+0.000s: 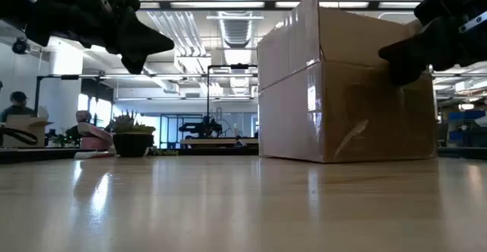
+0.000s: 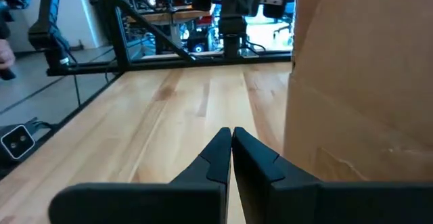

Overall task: Wrap mug
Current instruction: Return to Home Position

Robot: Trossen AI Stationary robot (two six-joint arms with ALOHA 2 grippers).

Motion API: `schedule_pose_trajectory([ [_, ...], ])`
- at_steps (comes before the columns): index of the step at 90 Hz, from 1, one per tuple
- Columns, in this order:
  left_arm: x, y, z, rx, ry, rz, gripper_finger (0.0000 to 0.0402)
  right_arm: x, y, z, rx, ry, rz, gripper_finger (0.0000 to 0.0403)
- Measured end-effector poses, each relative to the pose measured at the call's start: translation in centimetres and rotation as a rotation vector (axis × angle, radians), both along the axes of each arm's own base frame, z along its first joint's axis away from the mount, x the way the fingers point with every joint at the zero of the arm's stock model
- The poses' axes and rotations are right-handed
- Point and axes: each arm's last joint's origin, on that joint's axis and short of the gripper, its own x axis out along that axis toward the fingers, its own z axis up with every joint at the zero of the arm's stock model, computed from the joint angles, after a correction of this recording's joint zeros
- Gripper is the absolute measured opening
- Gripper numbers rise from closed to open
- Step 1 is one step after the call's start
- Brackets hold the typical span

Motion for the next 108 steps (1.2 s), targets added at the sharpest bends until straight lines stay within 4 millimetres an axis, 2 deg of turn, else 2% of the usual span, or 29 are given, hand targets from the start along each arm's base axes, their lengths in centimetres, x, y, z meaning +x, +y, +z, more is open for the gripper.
schedule_pose_trajectory([
  [17, -0.1, 0.0, -0.2, 0.010, -0.014, -0.007, 0.0000, -1.1, -0.1, 0.3, 0.035, -0.057, -0.009, 0.0000],
  [26, -0.4, -0.1, -0.7, 0.013, -0.083, -0.046, 0.0000, -1.5, -0.2, 0.3, 0.068, -0.059, -0.005, 0.0000],
  [46, -2.4, -0.2, -3.1, -0.048, -0.139, -0.038, 0.0000, -2.1, -0.2, 0.4, 0.084, -0.081, -0.005, 0.0000],
  [61, -4.0, -0.3, -2.8, -0.044, -0.187, -0.028, 0.0000, -2.3, -0.3, 0.4, 0.089, -0.086, -0.008, 0.0000],
  [97, -6.6, -0.5, -5.0, -0.089, -0.109, 0.008, 0.0000, -2.3, -0.3, 0.4, 0.063, -0.085, -0.006, 0.0000],
  [108, -7.2, -0.5, -4.7, -0.087, -0.149, 0.007, 0.0000, -2.3, -0.3, 0.4, 0.054, -0.085, -0.005, 0.0000],
])
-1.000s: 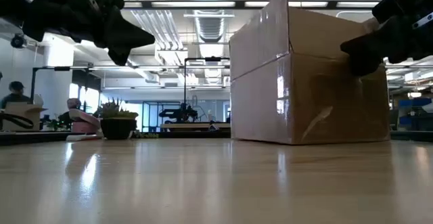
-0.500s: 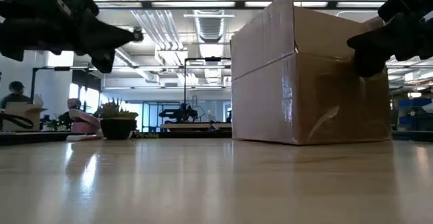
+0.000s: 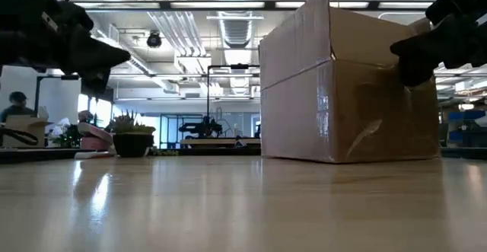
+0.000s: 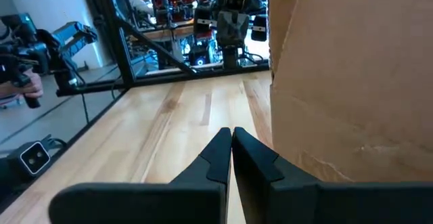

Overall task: Wrap mug
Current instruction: Return to Home Position

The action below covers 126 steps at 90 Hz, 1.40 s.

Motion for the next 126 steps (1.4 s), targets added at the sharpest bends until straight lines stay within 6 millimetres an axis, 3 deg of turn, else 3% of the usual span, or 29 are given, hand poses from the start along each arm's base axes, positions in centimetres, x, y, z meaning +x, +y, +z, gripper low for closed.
schedule_pose_trajectory([
  [31, -1.0, 0.1, 0.2, 0.074, -0.035, 0.044, 0.0000, 0.0, 0.0, 0.0, -0.020, 0.004, 0.001, 0.0000],
  [126, 0.5, 0.2, -2.0, 0.073, 0.241, 0.034, 0.0000, 0.0, 0.0, -0.1, -0.053, 0.003, 0.004, 0.0000],
])
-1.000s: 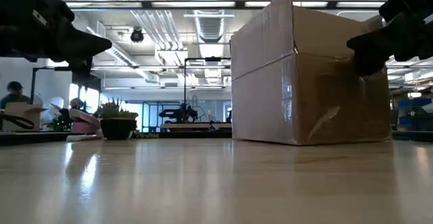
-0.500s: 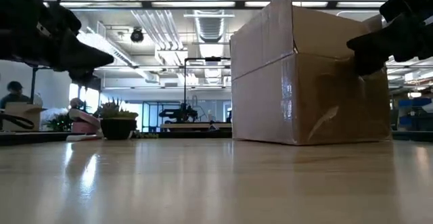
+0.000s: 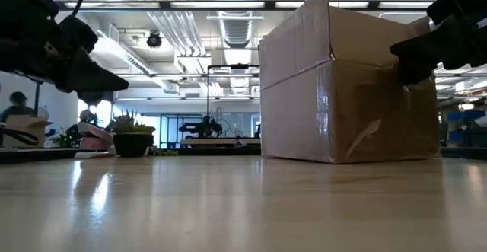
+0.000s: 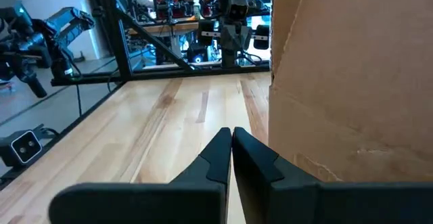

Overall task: Wrap mug
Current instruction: Return to Home Position

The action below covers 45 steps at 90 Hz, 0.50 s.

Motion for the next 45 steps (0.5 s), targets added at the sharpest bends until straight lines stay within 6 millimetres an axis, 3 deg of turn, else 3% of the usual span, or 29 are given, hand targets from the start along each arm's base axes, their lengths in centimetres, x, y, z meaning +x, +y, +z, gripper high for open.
schedule_pose_trajectory([
  [45, 0.27, 0.01, -0.58, -0.003, 0.062, 0.000, 0.0000, 0.00, 0.00, 0.00, 0.000, -0.001, 0.000, 0.0000],
])
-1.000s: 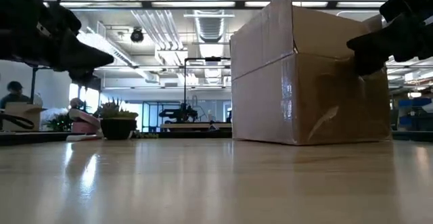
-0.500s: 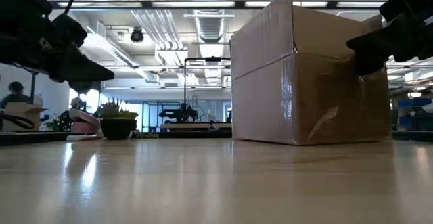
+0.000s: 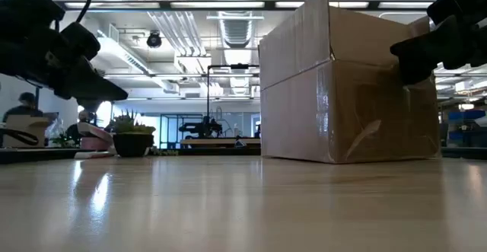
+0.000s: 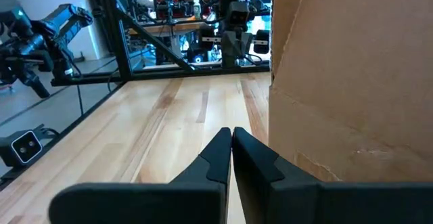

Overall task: Wrap mug
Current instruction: Return to Home Position

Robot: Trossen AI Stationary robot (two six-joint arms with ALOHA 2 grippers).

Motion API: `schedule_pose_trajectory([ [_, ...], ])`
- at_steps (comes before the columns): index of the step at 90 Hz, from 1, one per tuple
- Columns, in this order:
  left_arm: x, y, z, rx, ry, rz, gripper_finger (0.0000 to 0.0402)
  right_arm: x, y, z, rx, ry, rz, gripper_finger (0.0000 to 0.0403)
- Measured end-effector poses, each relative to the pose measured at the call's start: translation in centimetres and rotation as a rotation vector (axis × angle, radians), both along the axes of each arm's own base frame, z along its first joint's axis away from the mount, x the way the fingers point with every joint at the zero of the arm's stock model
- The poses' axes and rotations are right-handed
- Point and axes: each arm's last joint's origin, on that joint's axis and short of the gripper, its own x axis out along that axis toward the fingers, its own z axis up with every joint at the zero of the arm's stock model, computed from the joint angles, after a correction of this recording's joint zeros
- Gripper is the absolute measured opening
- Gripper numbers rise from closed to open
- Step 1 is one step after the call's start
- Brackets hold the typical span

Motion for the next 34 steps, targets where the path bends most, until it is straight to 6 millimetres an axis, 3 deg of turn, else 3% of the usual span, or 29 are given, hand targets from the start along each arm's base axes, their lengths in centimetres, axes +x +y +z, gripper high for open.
schedule_pose_trajectory([
  [34, 0.05, 0.00, -0.13, -0.001, 0.014, 0.000, 0.0000, 0.00, 0.00, 0.00, 0.000, 0.000, 0.000, 0.0000],
])
